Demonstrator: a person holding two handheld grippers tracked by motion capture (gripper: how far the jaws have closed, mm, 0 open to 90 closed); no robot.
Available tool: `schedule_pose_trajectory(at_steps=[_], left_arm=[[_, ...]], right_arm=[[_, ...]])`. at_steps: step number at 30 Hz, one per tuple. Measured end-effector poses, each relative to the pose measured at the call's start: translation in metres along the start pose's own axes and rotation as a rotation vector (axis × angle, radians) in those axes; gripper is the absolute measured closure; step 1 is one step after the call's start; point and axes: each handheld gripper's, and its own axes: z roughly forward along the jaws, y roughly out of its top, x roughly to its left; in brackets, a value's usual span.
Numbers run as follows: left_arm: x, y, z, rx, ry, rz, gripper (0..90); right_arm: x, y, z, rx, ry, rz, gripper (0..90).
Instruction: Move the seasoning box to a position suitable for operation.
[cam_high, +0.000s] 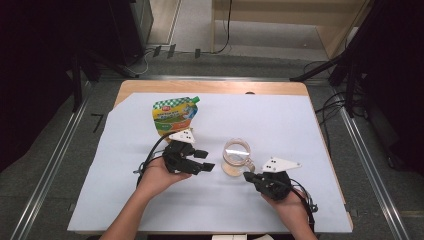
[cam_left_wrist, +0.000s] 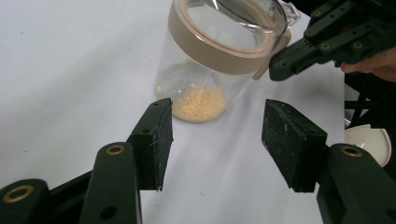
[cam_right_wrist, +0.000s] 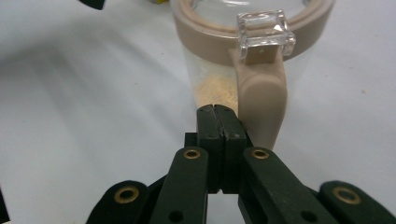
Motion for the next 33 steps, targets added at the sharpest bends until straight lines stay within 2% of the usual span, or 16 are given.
schedule_pose_trajectory(at_steps=[19, 27, 29, 33], left_arm=[[0.000, -0.001, 0.002, 0.009, 0.001, -0.004, 44.4], [0.000, -0.001, 0.002, 0.014, 0.007, -0.007, 44.2], [0.001, -0.001, 0.002, 0.014, 0.003, -0.010, 43.8], [0.000, -0.001, 0.003, 0.019, 0.010, -0.005, 42.6]], right_arm=[[-0.033, 0.004, -0.005, -0.019, -0.087, 0.063, 90.0], [-0.047, 0.008, -0.001, -0.038, -0.129, 0.073, 90.0], [-0.052, 0.010, 0.001, -0.039, -0.141, 0.064, 90.0], [-0.063, 0.013, 0.007, -0.054, -0.148, 0.078, 90.0]])
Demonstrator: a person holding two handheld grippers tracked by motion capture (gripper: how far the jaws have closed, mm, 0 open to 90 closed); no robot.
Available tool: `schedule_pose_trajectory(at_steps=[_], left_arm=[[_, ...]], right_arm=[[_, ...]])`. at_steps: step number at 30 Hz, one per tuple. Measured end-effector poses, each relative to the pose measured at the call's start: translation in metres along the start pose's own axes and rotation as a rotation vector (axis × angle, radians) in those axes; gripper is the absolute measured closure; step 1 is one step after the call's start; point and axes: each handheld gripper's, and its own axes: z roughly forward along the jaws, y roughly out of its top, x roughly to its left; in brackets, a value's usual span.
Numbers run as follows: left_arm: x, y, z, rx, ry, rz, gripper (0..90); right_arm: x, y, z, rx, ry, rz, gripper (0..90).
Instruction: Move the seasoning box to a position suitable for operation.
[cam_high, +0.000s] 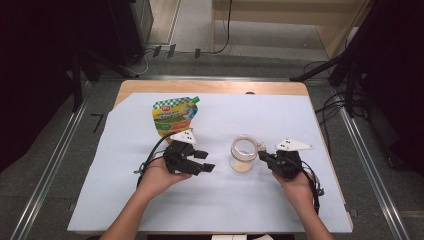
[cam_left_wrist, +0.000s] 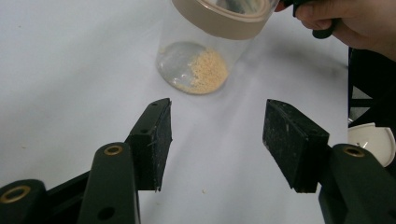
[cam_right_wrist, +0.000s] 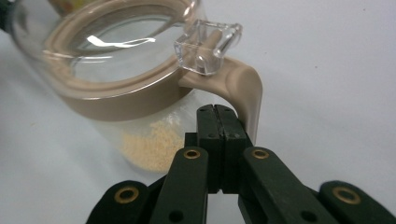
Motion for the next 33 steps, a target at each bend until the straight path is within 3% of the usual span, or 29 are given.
schedule_pose_trajectory(at_steps=[10, 17, 22, 24, 27, 33], left_arm=[[0.003, -0.001, -0.001, -0.013, 0.016, 0.000, 41.6], [0.005, -0.001, -0.001, -0.036, 0.023, -0.003, 38.8], [0.006, -0.001, 0.000, -0.045, 0.024, 0.001, 37.5], [0.006, -0.001, 0.001, -0.046, 0.027, 0.002, 37.1], [0.006, 0.000, 0.001, -0.050, 0.030, 0.003, 36.8], [0.005, 0.000, 0.001, -0.050, 0.031, 0.011, 36.4]], right_arm=[[-0.013, 0.004, 0.023, -0.046, -0.009, -0.005, 90.0], [-0.014, 0.002, 0.029, -0.022, 0.013, 0.017, 90.0], [-0.009, 0.001, 0.031, -0.013, 0.009, 0.001, 90.0], [-0.008, 0.000, 0.034, 0.010, 0.017, 0.012, 90.0], [-0.001, -0.003, 0.041, 0.045, 0.000, -0.022, 90.0], [0.012, -0.004, 0.045, 0.061, 0.032, -0.030, 90.0]])
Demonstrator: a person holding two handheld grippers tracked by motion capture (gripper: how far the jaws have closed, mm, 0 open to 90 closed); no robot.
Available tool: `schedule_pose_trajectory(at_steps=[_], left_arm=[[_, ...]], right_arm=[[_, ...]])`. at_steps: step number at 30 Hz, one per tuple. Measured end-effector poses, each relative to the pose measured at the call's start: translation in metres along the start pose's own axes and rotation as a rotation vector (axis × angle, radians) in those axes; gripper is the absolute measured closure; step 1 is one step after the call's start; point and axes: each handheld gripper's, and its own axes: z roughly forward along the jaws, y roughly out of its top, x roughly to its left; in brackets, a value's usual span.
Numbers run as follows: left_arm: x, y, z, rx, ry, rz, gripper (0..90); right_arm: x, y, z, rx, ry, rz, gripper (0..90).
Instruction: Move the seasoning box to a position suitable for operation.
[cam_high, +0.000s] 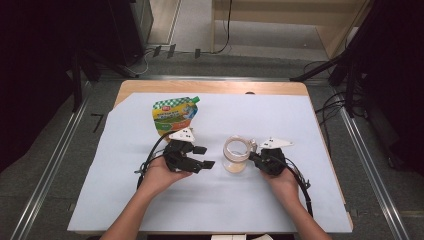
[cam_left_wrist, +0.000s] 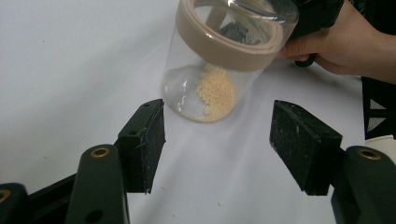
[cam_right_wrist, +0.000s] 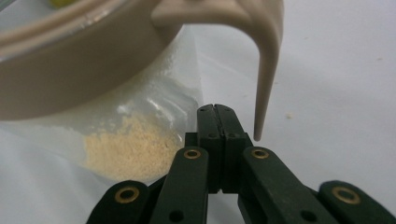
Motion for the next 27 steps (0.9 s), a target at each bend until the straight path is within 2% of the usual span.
schedule_pose_trajectory(at_steps=[4, 8, 12, 14, 19, 21, 24, 27], left_arm=[[-0.001, 0.000, -0.001, -0.003, -0.014, 0.007, 34.1], [-0.001, 0.002, -0.001, -0.004, -0.038, 0.008, 28.1], [-0.004, 0.006, 0.003, 0.007, -0.079, 0.018, 23.1], [-0.005, 0.009, 0.006, 0.016, -0.074, 0.038, 21.8], [-0.002, 0.015, 0.010, -0.004, -0.080, 0.025, 18.0], [-0.001, 0.015, 0.012, -0.003, -0.063, 0.026, 15.1], [0.001, 0.015, 0.016, 0.000, -0.059, 0.014, 14.0], [0.001, 0.015, 0.019, 0.004, -0.069, 0.016, 14.1]], right_arm=[[0.013, -0.001, 0.003, 0.003, 0.044, -0.015, 90.0], [0.020, 0.001, 0.003, 0.008, 0.050, -0.032, 90.0], [0.018, 0.005, -0.007, -0.005, 0.065, -0.027, 90.0], [0.017, 0.007, -0.012, -0.002, 0.065, -0.025, 90.0], [0.013, 0.009, -0.027, -0.004, 0.080, -0.006, 90.0], [0.010, 0.010, -0.034, -0.006, 0.084, 0.003, 90.0], [0.004, 0.013, -0.043, -0.008, 0.073, -0.014, 90.0], [-0.007, 0.015, -0.042, -0.011, 0.067, 0.005, 90.0]])
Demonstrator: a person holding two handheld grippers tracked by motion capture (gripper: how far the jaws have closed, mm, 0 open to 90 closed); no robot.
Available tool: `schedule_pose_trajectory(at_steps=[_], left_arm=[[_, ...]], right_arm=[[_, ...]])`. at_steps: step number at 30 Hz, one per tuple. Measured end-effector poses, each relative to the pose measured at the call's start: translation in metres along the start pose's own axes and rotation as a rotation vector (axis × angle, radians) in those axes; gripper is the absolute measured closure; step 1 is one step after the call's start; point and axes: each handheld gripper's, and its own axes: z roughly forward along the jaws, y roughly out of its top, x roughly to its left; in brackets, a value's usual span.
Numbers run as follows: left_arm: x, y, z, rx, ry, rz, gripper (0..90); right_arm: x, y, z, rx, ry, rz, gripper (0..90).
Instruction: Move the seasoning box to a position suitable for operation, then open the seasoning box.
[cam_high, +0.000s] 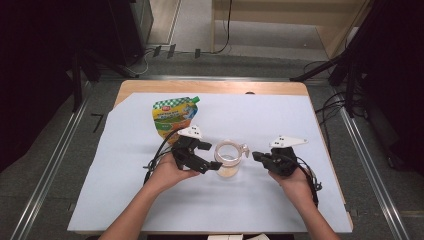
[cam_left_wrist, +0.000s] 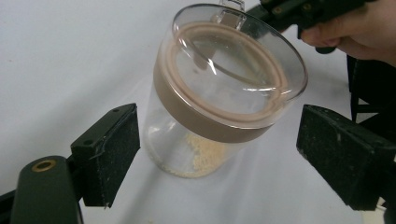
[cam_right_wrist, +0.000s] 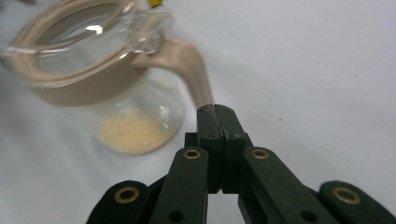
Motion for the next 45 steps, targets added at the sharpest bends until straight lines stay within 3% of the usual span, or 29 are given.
schedule_pose_trajectory(at_steps=[4, 9, 11, 14, 17, 25, 30, 45], left_arm=[[0.000, 0.004, 0.005, 0.013, 0.004, 0.027, 14.1], [-0.001, 0.007, 0.008, 0.016, -0.004, 0.052, 14.0], [-0.003, 0.009, 0.012, 0.006, -0.002, 0.068, 13.8], [-0.007, 0.010, 0.017, -0.001, 0.022, 0.098, 13.2], [-0.006, 0.011, 0.022, -0.006, 0.023, 0.090, 10.8], [-0.011, 0.011, 0.029, -0.039, 0.065, 0.110, 9.2], [-0.015, 0.011, 0.028, -0.047, 0.091, 0.128, 9.7], [-0.019, 0.018, 0.021, -0.050, 0.106, 0.129, 11.0]], right_arm=[[-0.009, 0.002, 0.012, -0.003, 0.005, 0.021, 90.0], [-0.007, 0.008, 0.021, 0.013, 0.038, 0.019, 90.0], [-0.005, 0.009, 0.023, 0.016, 0.028, 0.000, 90.0], [-0.007, 0.009, 0.024, 0.015, 0.036, 0.010, 90.0], [-0.005, 0.007, 0.027, 0.026, 0.012, -0.013, 90.0], [-0.004, 0.006, 0.029, 0.026, -0.002, 0.004, 90.0], [-0.003, 0.006, 0.029, 0.026, -0.008, 0.006, 90.0], [0.000, 0.004, 0.028, 0.022, -0.012, 0.003, 90.0]])
